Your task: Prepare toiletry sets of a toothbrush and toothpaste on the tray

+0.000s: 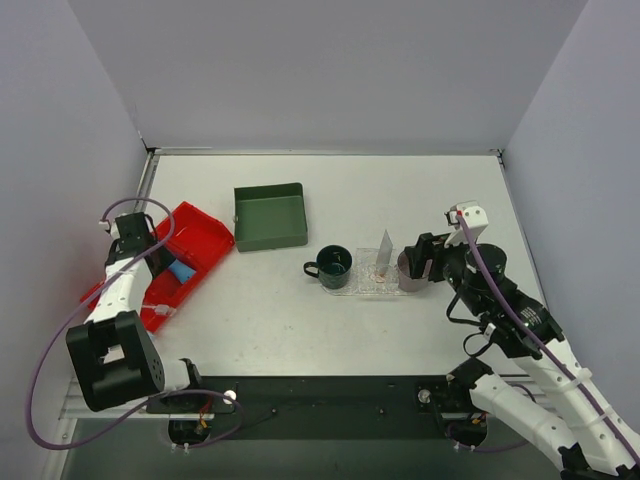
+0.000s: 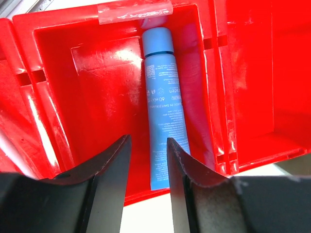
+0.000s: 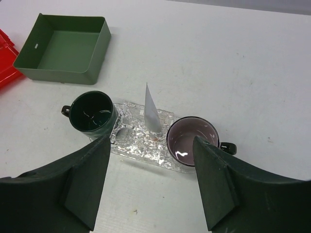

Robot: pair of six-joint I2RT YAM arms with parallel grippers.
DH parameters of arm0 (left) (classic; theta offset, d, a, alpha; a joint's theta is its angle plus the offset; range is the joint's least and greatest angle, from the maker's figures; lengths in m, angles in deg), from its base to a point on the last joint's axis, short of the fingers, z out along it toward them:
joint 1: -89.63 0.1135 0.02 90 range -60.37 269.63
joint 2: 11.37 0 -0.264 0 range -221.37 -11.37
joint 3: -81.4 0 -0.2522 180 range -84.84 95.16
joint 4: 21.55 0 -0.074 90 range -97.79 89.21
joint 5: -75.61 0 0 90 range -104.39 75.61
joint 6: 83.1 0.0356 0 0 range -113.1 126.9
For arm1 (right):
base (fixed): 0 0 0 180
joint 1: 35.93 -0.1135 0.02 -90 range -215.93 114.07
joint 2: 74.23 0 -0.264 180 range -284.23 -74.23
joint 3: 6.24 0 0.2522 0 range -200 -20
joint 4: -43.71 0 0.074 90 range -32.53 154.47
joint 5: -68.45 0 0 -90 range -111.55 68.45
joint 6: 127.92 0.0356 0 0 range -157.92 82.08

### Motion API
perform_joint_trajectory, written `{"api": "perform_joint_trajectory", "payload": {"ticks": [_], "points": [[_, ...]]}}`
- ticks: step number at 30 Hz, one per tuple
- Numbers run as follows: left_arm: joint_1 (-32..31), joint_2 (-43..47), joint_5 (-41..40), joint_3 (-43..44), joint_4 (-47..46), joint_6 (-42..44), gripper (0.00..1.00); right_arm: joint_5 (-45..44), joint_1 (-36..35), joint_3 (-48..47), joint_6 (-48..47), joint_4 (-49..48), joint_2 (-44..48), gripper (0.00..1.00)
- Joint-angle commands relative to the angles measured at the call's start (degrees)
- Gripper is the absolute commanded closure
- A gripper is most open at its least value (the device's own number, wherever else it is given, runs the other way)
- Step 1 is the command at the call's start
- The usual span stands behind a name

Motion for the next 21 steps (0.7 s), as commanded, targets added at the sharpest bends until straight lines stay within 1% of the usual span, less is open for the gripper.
{"api": "perform_joint_trajectory", "payload": {"ticks": [1, 2, 6, 9, 15, 17, 21], "points": [[1.3, -2.8, 2.2, 2.5, -2.0, -0.4, 0.55, -0.2, 0.5, 0.3, -0.8, -0.3, 0.6, 0.37], [1.5, -3.5, 3.7, 2.5, -2.4, -0.2, 0.56, -0.2, 0.5, 0.3, -0.9, -0.3, 0.8, 0.37], [1.8, -7.4, 5.8, 3.6, -2.9, 0.9, 0.55, 0.5, 0.5, 0.2, -1.2, -0.3, 1.4, 0.37], [2.0, -7.9, 7.8, 3.2, -4.3, 1.0, 0.54, 0.4, 0.5, 0.3, -1.2, -0.3, 1.5, 0.36], [3.6, -10.8, 8.7, 3.8, -4.6, 0.4, 0.5, 0.9, 0.5, 0.3, -1.5, -0.3, 1.1, 0.36], [4.2, -11.6, 11.1, 3.8, -5.1, 0.2, 0.49, 0.9, 0.5, 0.4, -1.5, -0.3, 1.1, 0.36], [4.2, -10.8, 13.1, 2.5, -7.2, 0.0, 0.47, 0.8, 0.5, 0.5, -1.7, -0.3, 0.7, 0.36]]}}
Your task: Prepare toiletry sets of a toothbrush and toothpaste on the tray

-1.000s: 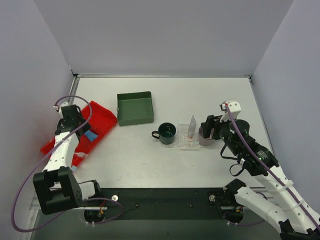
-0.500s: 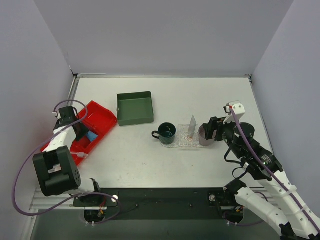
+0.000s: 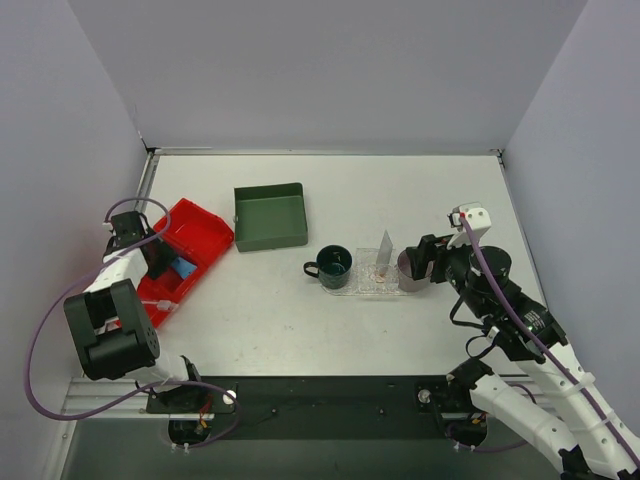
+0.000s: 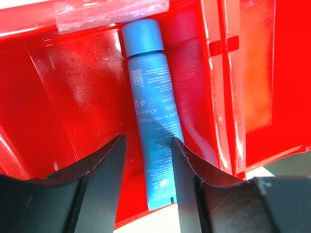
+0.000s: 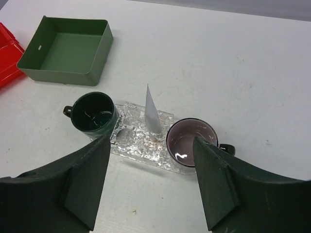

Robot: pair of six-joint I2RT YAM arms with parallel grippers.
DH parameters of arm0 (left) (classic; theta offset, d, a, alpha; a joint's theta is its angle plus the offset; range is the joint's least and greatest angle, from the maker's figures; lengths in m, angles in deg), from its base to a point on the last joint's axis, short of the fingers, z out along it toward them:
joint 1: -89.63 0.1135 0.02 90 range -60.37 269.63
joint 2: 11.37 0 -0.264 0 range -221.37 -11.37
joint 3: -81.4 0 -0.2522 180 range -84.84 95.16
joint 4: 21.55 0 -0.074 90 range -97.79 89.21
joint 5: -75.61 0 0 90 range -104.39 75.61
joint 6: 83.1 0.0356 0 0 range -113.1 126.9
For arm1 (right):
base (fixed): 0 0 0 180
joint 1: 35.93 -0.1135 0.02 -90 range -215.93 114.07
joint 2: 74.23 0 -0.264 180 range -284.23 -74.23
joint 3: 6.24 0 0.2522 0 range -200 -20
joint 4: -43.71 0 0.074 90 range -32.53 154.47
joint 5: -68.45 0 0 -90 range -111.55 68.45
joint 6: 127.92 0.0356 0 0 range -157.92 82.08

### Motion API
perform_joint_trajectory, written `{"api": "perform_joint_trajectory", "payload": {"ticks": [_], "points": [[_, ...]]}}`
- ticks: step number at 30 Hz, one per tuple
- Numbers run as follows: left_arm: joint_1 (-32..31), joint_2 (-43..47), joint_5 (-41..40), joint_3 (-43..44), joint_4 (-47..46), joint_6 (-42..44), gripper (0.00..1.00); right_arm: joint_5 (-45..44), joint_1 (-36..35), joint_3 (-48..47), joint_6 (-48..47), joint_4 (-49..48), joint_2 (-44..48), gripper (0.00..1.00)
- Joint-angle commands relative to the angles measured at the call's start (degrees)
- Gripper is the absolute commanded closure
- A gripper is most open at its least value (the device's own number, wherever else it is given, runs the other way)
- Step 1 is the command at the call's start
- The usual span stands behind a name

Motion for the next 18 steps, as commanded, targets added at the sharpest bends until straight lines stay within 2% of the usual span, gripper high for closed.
{"api": "perform_joint_trajectory", "payload": {"ticks": [1, 8, 18], "points": [[0.5, -0.5, 3.5, 0.2, -3.6, -0.1, 0.46, 0.2, 0.6, 0.5, -0.7, -0.5, -0.5, 0.36], [0.5, -1.1, 6.6, -0.5, -5.3, -0.6, 0.46, 0.8, 0.5, 0.6, -0.8, -0.8, -1.6, 0.36], [0.5, -4.8, 4.2, 0.6, -2.0, -0.7, 0.47, 1.1, 0.5, 0.7, -0.7, -0.8, -0.6, 0.36]]}}
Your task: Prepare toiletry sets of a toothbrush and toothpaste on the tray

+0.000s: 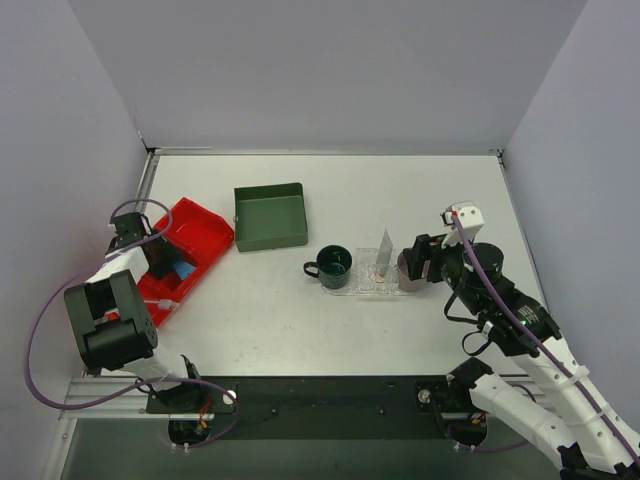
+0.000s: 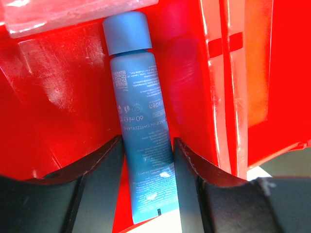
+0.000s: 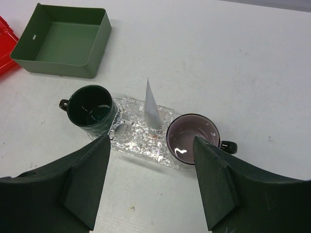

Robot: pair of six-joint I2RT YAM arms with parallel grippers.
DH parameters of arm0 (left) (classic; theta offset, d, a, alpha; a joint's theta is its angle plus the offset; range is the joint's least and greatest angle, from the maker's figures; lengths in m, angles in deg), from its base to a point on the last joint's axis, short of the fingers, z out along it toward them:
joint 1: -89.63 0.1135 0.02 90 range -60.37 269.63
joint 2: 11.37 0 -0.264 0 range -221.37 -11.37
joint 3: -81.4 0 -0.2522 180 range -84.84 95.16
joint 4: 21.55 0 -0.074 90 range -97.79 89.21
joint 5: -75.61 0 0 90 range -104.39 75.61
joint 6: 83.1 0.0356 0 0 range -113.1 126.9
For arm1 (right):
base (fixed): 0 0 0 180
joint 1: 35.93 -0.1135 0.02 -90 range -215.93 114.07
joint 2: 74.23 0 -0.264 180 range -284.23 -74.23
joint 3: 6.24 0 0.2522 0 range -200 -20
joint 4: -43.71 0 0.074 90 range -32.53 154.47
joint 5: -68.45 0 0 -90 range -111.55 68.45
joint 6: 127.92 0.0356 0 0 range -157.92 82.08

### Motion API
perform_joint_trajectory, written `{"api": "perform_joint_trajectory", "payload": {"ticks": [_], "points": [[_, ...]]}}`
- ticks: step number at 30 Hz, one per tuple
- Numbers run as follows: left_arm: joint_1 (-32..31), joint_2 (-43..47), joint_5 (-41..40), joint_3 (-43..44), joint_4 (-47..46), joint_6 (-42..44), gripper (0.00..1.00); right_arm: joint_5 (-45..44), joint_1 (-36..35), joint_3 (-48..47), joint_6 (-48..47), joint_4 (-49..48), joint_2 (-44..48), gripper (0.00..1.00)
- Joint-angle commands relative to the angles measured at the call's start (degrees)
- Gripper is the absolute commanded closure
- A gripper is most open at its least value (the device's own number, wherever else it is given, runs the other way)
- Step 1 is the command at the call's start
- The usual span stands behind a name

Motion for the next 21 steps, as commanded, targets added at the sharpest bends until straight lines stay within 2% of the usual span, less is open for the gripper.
{"api": "perform_joint_trajectory", "payload": {"ticks": [1, 4, 5, 9, 11, 21], "points": [[0.3, -1.6, -0.1, 0.9, 0.6, -0.2, 0.5, 0.3, 0.3, 0.2, -0.2, -0.8, 0.8, 0.36], [0.3, -1.6, 0.0, 0.9, 0.7, -0.3, 0.57, 0.4, 0.3, 0.2, -0.2, -0.8, 0.8, 0.36], [0.3, -1.1, 0.0, 0.9, 0.7, -0.3, 0.63, 0.4, 0.3, 0.2, -0.2, -0.8, 0.9, 0.36], [0.1, 1.2, 0.0, 0.2, 0.6, -0.3, 0.73, 0.7, 0.3, 0.1, 0.1, -0.8, 1.0, 0.36], [0.2, 2.7, 0.0, 0.1, 0.8, -0.2, 0.81, 0.9, 0.3, 0.0, 0.3, -0.8, 0.9, 0.36], [-0.5, 14.5, -1.5, -2.1, 1.5, -0.5, 0.83, 1.1, 0.3, -1.1, 0.6, 0.8, 0.4, 0.36]]}}
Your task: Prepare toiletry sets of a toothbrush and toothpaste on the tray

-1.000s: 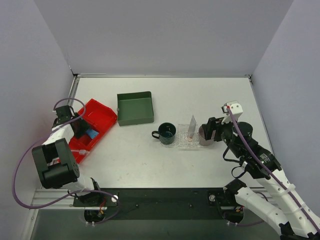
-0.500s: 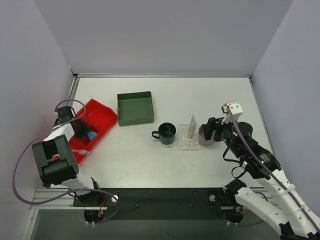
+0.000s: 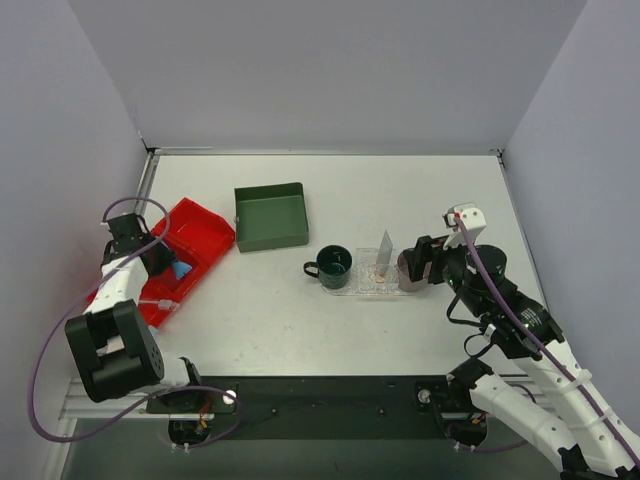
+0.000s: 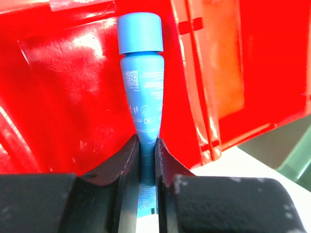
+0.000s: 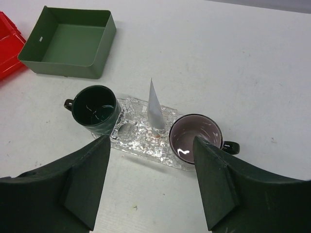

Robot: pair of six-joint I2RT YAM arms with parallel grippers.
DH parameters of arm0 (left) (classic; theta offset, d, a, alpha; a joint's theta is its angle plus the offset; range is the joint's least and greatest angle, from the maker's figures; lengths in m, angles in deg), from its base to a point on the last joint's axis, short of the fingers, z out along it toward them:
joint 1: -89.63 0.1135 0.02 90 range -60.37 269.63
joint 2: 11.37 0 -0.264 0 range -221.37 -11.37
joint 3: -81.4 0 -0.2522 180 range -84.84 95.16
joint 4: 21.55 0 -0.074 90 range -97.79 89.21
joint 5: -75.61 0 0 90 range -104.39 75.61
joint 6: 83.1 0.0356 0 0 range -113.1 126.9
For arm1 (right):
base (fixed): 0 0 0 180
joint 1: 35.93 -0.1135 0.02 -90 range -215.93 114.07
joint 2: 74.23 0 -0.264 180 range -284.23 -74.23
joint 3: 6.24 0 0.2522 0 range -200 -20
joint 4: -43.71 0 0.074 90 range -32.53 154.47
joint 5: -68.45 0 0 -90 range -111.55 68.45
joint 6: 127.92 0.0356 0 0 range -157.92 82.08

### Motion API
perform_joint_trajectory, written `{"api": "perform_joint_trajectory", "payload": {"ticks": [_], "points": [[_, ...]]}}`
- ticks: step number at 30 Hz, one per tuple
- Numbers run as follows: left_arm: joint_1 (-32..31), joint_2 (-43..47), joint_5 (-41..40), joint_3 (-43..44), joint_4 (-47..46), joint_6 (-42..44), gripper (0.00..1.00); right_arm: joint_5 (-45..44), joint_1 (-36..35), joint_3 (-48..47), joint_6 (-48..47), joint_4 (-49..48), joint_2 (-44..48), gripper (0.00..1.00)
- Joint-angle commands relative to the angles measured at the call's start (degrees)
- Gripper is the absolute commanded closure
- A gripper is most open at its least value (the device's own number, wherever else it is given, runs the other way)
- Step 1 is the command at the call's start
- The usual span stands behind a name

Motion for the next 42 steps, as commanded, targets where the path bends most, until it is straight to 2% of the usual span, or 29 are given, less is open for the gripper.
{"api": "perform_joint_trajectory", "payload": {"ticks": [1, 9, 13, 19, 22, 27, 28, 30, 31, 34, 38, 42], "points": [[-0.1, 7.9, -0.8, -0.6, -1.1, -0.3, 0.83, 0.4, 0.3, -1.7, 0.4, 1.3, -0.4, 0.36], [-0.6, 18.7, -1.4, -1.5, 0.9, -2.8, 0.83, 3.0, 0.3, -3.6, 3.2, 2.4, -0.7, 0.37], [-4.9, 25.9, -6.8, -0.4, 3.5, -2.6, 0.83, 7.4, 0.1, -4.2, 6.3, 1.5, -1.6, 0.37], [-17.8, 33.1, -12.1, 2.1, 6.1, -6.4, 0.83, 13.1, -1.2, -3.3, 12.4, -4.1, -4.3, 0.41], [-25.4, 34.8, -14.2, 2.6, 5.8, -10.5, 0.84, 13.2, -4.6, -2.7, 15.7, -7.8, -6.5, 0.4], [-37.5, 36.3, -18.6, 1.4, 2.8, -18.3, 0.85, 8.6, -14.6, -2.4, 19.4, -14.6, -12.4, 0.4], [-42.6, 36.5, -20.9, 1.1, 1.8, -19.2, 0.85, 8.7, -15.9, -1.8, 20.9, -15.5, -13.6, 0.4], [-47.4, 36.5, -23.7, 0.4, 0.8, -22.1, 0.85, 8.9, -18.8, -1.7, 22.1, -19.8, -17.3, 0.4], [-52.5, 36.4, -26.1, 0.1, -0.3, -23.0, 0.85, 8.6, -19.7, -2.1, 22.5, -20.6, -18.6, 0.4], [-61.5, 35.9, -30.9, -0.7, -2.2, -25.9, 0.85, 8.4, -22.7, -3.4, 23.1, -22.5, -23.8, 0.4], [-69.7, 34.8, -35.3, -0.8, -4.0, -27.7, 0.85, 9.1, -24.3, -5.3, 23.9, -23.6, -28.9, 0.4], [-74.0, 33.8, -37.7, -1.3, -4.8, -28.8, 0.85, 9.4, -24.6, -5.3, 24.4, -24.5, -29.6, 0.4]]}}
